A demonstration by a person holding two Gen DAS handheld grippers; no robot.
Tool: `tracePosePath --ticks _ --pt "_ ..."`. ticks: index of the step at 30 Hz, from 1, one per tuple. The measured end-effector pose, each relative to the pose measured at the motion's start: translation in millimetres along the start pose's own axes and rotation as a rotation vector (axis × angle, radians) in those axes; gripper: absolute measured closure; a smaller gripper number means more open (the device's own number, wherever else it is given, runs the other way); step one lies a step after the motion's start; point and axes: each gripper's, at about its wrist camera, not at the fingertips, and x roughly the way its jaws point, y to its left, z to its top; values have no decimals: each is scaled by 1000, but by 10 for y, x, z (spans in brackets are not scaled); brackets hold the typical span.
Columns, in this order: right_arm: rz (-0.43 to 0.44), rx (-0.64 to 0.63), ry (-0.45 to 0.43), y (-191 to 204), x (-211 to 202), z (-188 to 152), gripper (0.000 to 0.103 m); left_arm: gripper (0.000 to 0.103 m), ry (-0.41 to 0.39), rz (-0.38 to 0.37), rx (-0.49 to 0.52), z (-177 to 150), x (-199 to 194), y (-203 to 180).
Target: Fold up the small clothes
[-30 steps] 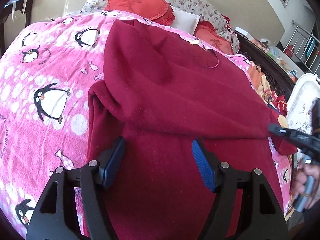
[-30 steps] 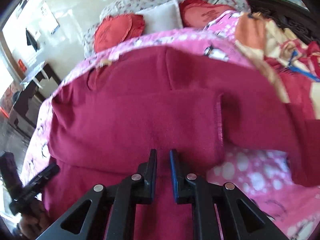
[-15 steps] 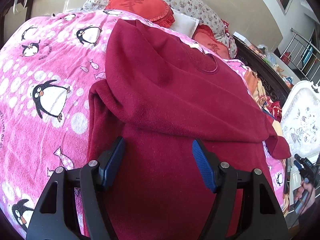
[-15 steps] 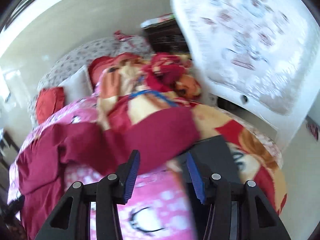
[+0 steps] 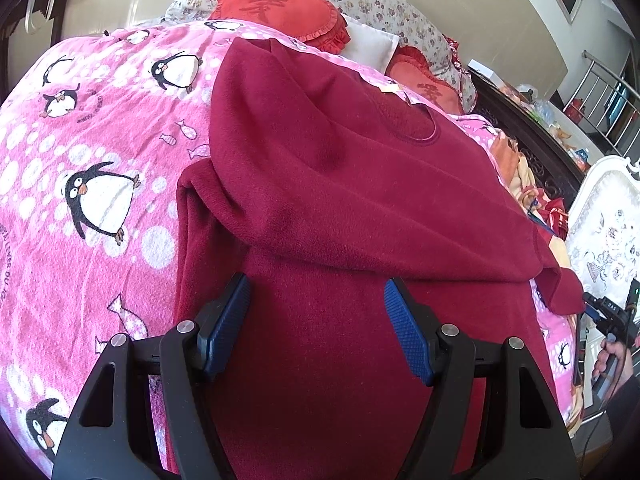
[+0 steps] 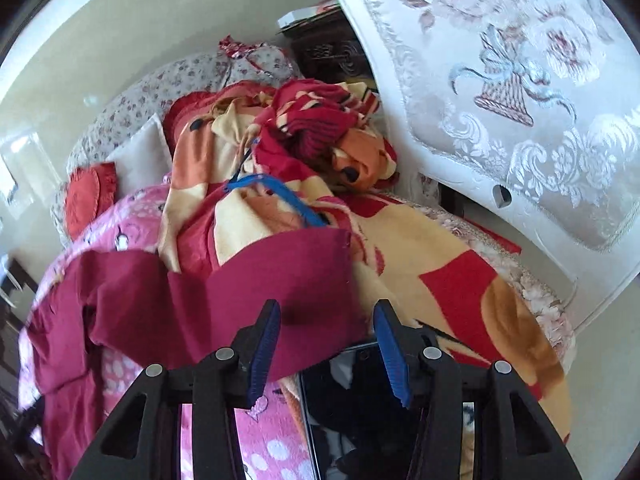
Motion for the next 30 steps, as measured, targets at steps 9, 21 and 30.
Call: tracePosePath --ticks 9,21,30 --pt "89 2 5 220 -15 -2 82 32 2 -3 3 13 34 -32" --pt "497 -203 -121 2450 -463 -23 87 31 -7 -39 -25 13 -10 52" --pt "689 -438 14 4332 -119 -537 87 31 -12 -64 -43 1 -45 90"
